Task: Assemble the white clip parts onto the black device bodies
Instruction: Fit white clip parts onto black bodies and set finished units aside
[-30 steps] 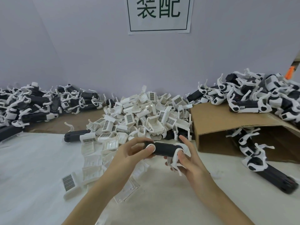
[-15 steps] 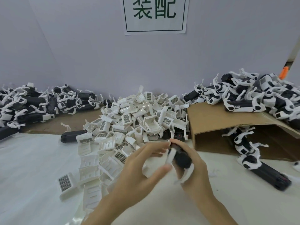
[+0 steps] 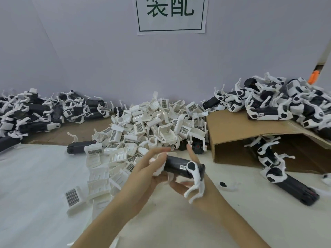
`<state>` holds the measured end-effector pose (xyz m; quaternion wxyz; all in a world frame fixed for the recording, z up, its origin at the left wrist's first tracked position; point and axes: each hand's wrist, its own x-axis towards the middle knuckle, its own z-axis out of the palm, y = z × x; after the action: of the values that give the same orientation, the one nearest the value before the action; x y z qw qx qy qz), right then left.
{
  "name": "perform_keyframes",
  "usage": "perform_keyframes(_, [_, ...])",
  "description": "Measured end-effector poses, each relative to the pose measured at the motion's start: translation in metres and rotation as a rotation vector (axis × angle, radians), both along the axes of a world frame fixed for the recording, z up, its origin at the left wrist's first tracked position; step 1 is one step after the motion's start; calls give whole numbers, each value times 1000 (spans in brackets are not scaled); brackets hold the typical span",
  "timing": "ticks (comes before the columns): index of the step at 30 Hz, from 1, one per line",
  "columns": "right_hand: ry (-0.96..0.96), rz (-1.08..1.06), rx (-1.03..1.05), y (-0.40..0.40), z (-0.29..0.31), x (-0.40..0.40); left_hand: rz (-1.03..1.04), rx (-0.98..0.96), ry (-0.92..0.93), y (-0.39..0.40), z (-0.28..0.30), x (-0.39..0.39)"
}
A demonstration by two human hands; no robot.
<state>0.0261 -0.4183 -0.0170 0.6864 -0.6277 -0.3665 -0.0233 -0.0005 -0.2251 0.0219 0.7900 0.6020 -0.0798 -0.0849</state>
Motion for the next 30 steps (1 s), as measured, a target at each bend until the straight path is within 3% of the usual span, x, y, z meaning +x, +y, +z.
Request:
perform_keyframes(1, [-18,-12,-195,5,-3,18,63,30,-52,1,0,0])
perform_keyframes(2, [363,9,-104,-4,-18,6,125,71,-101,3,1,1])
perform_keyframes(3, [442,-86,-108,-11,-20,-5,187,117,-150,6,1,2])
perform_keyframes(6, [419,-18,-142,-25,-11,-3,261,220,-258,14,-2,7])
perform_keyframes(10, [402,12,-187,-23,-9,-7,196,196,-322,19,-6,10])
perform_keyframes(15, [587,65,34,-21,-8,-8,180,243,-287,21,-5,11])
perform_keyframes(21, [521,-156,-19,-8,-9,-13,145,293,-287,17,-1,9])
perform_keyframes(25, [539,-132,68,-9,-11,-14,140,329,-297,16,0,7])
perform_keyframes(28, [490,-99,-11,-12,-11,-15,178,305,-400,13,0,5])
perform_keyframes(30, [377,-176,-125,-8,-9,-16,267,414,-573,12,-1,4])
